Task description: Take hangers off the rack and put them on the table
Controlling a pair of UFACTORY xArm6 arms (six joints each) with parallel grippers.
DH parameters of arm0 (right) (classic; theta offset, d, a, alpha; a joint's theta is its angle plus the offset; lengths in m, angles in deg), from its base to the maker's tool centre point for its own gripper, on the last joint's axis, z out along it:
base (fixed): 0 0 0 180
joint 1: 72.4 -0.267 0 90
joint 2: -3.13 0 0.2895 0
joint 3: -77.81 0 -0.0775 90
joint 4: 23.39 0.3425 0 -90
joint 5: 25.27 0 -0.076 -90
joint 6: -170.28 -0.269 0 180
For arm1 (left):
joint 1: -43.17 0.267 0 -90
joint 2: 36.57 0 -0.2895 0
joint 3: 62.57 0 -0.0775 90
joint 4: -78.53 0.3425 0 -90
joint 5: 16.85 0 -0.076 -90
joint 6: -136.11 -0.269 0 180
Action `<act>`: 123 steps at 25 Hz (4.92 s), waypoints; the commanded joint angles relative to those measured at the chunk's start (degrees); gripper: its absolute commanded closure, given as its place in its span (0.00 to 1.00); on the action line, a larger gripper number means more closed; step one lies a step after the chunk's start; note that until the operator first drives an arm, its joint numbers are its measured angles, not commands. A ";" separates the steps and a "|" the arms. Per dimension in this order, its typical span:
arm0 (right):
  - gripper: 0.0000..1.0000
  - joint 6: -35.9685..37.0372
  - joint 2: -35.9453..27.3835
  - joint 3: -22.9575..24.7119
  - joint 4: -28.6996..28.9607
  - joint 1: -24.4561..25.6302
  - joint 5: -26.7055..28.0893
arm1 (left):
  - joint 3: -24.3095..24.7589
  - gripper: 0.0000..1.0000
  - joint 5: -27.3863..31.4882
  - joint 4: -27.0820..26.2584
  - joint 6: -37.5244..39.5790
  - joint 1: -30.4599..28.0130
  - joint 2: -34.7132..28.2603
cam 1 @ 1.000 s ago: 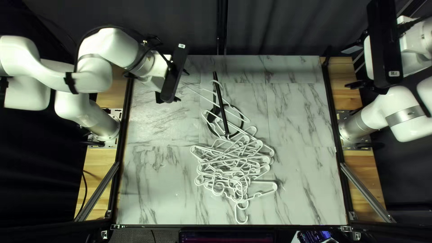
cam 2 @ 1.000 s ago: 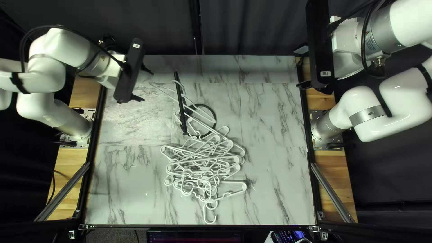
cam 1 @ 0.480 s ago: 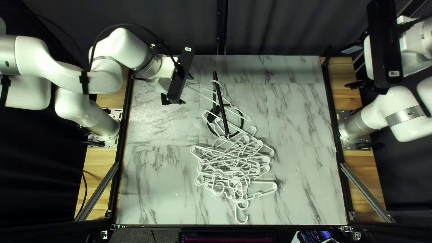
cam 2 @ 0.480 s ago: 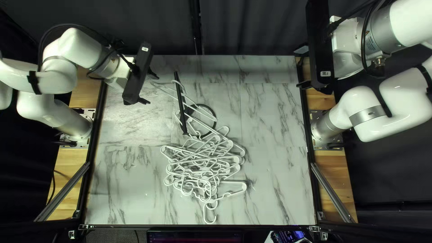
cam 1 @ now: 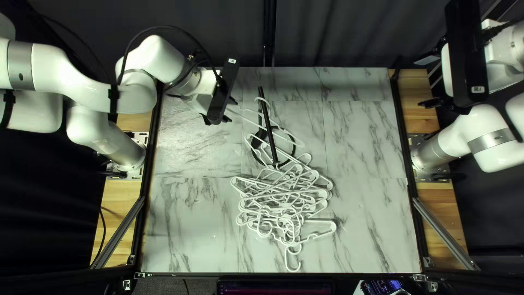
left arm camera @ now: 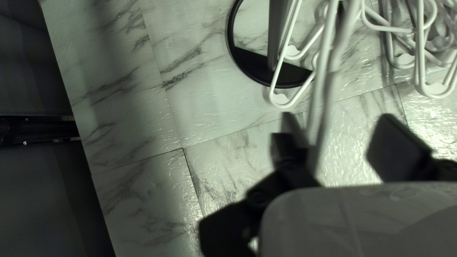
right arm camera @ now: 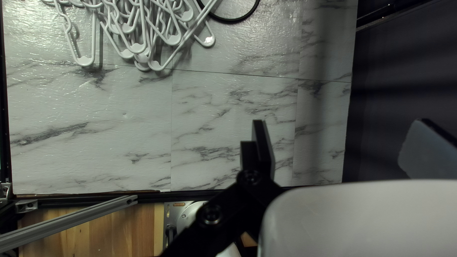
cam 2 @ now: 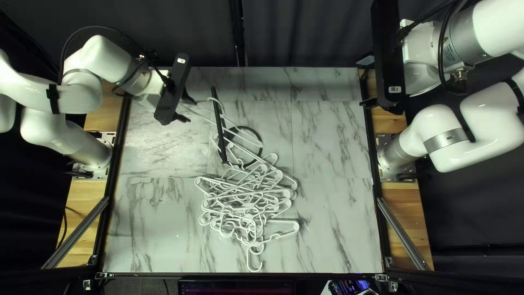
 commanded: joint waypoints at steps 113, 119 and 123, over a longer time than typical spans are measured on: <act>0.00 0.00 0.00 0.00 0.00 0.00 0.00 | -38.97 1.00 50.78 60.49 104.11 -63.79 52.20; 0.00 0.00 0.00 0.00 0.00 0.00 0.00 | -38.32 1.00 50.43 63.84 104.82 -62.56 55.13; 0.00 0.00 0.00 0.00 0.00 0.00 0.00 | -38.98 1.00 49.55 65.32 104.33 -62.03 56.96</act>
